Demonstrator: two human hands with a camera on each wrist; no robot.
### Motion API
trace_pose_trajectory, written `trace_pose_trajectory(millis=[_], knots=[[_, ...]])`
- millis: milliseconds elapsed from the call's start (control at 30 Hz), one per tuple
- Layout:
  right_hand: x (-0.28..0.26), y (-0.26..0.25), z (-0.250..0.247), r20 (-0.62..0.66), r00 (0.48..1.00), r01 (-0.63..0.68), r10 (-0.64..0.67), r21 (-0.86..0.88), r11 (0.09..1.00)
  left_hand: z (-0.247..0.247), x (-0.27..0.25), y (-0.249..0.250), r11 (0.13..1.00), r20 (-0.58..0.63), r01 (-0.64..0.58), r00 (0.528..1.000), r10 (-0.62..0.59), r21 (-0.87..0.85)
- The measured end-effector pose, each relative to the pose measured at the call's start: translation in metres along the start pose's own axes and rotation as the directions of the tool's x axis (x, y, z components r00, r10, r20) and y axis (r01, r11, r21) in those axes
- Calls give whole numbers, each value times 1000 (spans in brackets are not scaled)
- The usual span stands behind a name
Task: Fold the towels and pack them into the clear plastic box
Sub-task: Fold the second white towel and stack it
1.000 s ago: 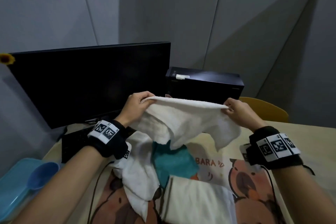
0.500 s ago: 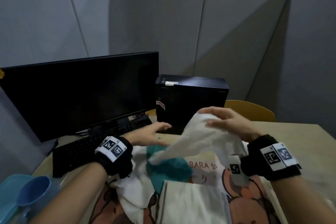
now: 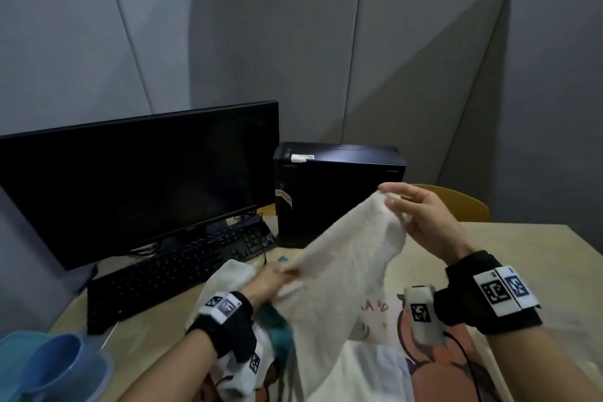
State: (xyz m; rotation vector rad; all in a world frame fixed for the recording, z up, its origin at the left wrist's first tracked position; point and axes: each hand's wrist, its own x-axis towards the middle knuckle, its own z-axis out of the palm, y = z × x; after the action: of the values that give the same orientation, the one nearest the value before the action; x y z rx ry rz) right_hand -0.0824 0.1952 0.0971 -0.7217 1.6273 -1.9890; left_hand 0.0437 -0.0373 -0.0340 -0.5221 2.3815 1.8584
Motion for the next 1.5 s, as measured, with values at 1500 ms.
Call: trace_pose_trajectory(millis=[1500], knots=[[-107, 137, -51, -89, 788, -589, 610, -398, 703, -30, -65, -34, 925, 428, 148, 853, -298, 349]])
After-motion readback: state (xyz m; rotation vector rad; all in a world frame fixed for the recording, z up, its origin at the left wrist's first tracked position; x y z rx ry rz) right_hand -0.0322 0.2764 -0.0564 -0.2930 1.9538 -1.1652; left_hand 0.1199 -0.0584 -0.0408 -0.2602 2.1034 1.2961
